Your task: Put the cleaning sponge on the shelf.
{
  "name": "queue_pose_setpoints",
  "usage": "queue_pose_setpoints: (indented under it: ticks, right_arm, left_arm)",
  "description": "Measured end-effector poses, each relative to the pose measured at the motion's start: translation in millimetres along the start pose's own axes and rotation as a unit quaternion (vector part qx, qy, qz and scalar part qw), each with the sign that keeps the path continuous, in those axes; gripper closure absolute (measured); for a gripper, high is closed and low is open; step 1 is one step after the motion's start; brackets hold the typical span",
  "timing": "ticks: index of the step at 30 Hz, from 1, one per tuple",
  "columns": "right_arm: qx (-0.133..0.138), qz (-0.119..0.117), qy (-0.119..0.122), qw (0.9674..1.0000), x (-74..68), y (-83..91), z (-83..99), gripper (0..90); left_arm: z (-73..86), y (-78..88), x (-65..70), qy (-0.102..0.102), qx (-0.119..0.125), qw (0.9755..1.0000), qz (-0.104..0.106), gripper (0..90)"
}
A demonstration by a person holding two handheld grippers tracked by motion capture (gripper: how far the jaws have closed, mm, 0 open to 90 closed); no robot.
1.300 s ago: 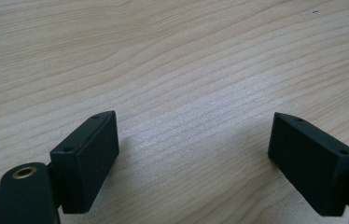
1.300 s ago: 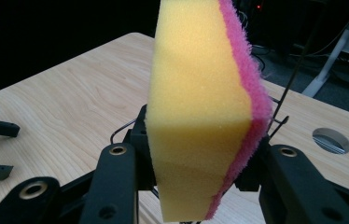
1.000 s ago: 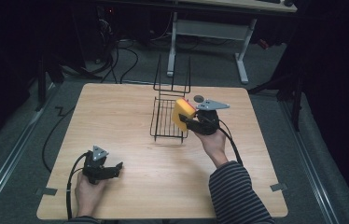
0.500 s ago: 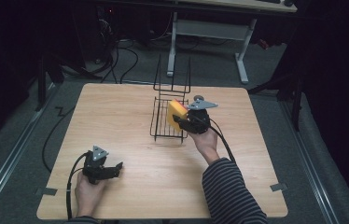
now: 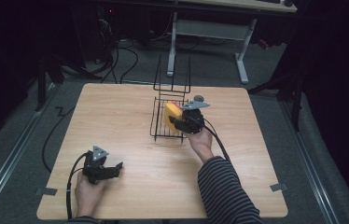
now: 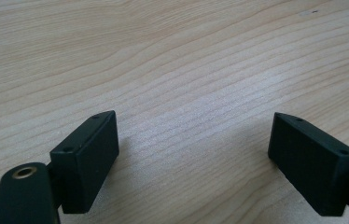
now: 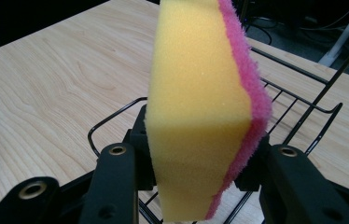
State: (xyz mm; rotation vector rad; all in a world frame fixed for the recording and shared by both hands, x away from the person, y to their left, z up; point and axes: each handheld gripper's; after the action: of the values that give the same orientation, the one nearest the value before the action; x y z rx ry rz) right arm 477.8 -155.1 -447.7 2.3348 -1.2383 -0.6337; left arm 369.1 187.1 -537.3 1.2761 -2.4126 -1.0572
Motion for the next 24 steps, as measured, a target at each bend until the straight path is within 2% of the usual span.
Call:
queue_pose_setpoints:
  ticks: [24]
  right_arm:
    - [-0.012,0.01,-0.002,0.9999,-2.4,-22.4,2.2,60.4]
  left_arm:
    - [0.0,0.1,0.0,-0.001,0.0,1.0,0.0,16.8]
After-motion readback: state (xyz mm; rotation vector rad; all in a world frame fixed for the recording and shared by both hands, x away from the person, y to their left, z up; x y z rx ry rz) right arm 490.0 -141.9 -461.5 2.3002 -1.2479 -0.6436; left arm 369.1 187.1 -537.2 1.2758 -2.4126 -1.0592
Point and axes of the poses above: each handheld gripper's, and its own axes: y roughly backward along the jaws, z roughly out of its underside, x roughly to its right, and after that the axes turned 12 degrees about -y, right-handed
